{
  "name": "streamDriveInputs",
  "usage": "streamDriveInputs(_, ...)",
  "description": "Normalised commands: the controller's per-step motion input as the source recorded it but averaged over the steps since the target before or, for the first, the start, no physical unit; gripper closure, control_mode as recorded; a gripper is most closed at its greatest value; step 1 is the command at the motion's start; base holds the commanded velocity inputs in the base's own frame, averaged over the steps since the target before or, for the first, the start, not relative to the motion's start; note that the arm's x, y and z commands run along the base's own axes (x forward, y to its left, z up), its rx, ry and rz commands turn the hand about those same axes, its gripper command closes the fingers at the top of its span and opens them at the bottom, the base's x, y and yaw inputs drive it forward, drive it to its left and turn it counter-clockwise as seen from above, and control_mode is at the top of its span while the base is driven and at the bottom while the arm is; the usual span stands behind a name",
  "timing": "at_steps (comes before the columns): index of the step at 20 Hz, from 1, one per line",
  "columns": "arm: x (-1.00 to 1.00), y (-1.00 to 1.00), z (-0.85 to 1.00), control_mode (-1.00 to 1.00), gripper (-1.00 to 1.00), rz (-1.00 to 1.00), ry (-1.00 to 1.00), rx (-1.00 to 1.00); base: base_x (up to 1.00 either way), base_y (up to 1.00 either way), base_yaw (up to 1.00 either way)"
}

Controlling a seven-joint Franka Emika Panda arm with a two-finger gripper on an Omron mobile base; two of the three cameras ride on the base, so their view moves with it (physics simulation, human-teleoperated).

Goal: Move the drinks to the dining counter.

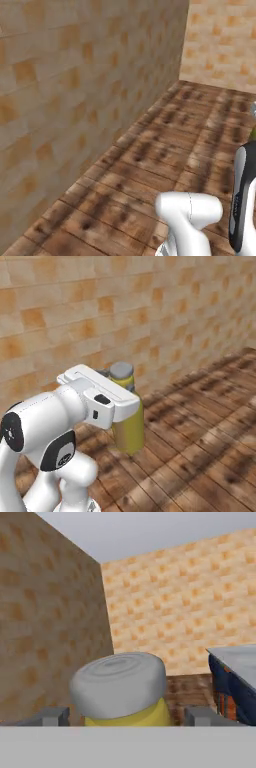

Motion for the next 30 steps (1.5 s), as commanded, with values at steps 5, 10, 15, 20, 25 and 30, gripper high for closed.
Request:
streamDriveInputs(5, 0.0, 0.0, 0.0, 1.0, 1.0, 0.0, 0.0, 0.0, 0.0, -0.09, -0.87)
streamDriveInputs(10, 0.0, 0.0, 0.0, 1.0, 1.0, 0.0, 0.0, 0.0, 0.0, -0.03, -0.87)
streamDriveInputs(15, 0.0, 0.0, 0.0, 1.0, 1.0, 0.0, 0.0, 0.0, 0.01, -0.15, -0.69)
streamDriveInputs(20, 0.0, 0.0, 0.0, 1.0, 1.0, 0.0, 0.0, 0.0, 0.78, -0.51, -0.09)
streamDriveInputs(25, 0.0, 0.0, 0.0, 1.0, 1.0, 0.0, 0.0, 0.0, 1.0, -0.77, 0.0)
streamDriveInputs(30, 0.0, 0.0, 0.0, 1.0, 1.0, 0.0, 0.0, 0.0, 0.84, -0.96, 0.0)
